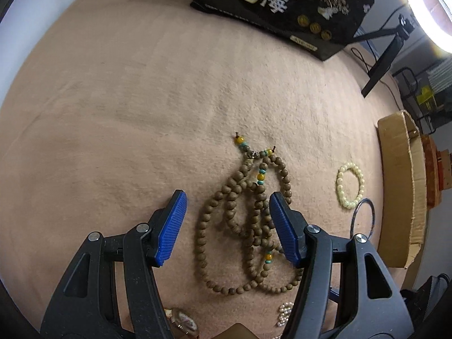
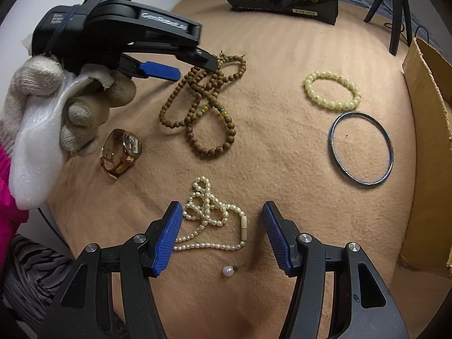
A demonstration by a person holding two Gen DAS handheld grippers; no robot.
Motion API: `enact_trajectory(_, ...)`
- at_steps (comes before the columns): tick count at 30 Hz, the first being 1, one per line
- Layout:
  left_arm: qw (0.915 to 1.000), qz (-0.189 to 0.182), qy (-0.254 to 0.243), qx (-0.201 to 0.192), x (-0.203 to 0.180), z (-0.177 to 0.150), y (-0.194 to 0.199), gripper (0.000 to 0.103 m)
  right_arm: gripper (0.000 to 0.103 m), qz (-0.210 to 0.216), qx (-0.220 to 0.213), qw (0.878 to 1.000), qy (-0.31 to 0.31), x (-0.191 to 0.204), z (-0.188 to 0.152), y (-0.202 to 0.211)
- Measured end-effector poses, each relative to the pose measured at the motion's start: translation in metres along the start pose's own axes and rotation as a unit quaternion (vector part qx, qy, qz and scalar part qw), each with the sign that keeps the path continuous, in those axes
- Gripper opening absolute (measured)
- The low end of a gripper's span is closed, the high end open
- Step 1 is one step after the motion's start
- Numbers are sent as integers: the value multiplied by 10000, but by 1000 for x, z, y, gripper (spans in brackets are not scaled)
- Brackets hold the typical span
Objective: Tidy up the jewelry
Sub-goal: 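Grasp the wooden bead mala with the left gripper while the right gripper grasps the pearl necklace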
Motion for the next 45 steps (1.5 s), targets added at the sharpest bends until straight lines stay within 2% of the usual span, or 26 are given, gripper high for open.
enact_trajectory(3, 10000, 55, -75, 21, -7, -1, -6, 63, 58, 2, 3, 10000, -9, 0, 0, -3)
enact_trajectory(8, 9999, -67, -103, 70, -14, -1, -6, 63, 59, 37, -55, 10000, -4, 5, 0, -10)
enact_trajectory(15, 9983, 276, -512, 6, -27, -8, -14, 63, 61, -117, -128, 9987, 470, 28, -9, -16)
enact_trajectory(16, 9980, 307, -554, -9, -27, -8, -15, 62, 61, -167, -132, 9982, 555, 30, -10, -17)
enact_trajectory(18, 9965, 509, -663, -42, -28, -9, -18, 51, 61, -324, -123, 9958, 850, 39, -15, -20)
enact_trajectory(21, 9951, 545, -824, -88, -34, -10, -19, 51, 61, -562, -95, 9905, 1251, 51, -22, -25)
enact_trajectory(26, 9936, 548, -982, -119, -40, -13, -23, 51, 60, -657, -57, 9869, 1469, 59, -24, -29)
enact_trajectory(28, 9924, 608, -1056, -163, -40, -14, -22, 44, 58, -685, -77, 9866, 1482, 58, -24, -28)
enact_trajectory(31, 9912, 669, -1113, -243, -39, -16, -20, 29, 46, -768, -118, 9854, 1515, 57, -21, -28)
enact_trajectory(33, 9914, 668, -1097, -261, -39, -14, -20, 18, 33, -809, -147, 9848, 1533, 55, -20, -25)
enact_trajectory(36, 9928, 646, -971, -273, -33, -12, -20, 17, 17, -825, -174, 9856, 1467, 52, -18, -23)
enact_trajectory(38, 9932, 636, -932, -297, -34, -12, -19, 17, 10, -826, -190, 9859, 1442, 46, -17, -20)
enact_trajectory(41, 9938, 599, -875, -323, -25, -10, -11, 17, 7, -776, -199, 9871, 1386, 38, -13, -20)
enact_trajectory(45, 9949, 528, -739, -445, -18, -5, 4, 11, 6, -574, -288, 9914, 1144, 22, -1, -15)
Point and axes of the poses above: each gripper's, at about its wrist camera, not at the fingertips, and y roughly against the way its jaws point, x to its left, z to its top, the point moved 5 cm from there along -y, roughly the way its jaws point, and after that the axes turned 11 degrees about -x, right-handed, at the moved point
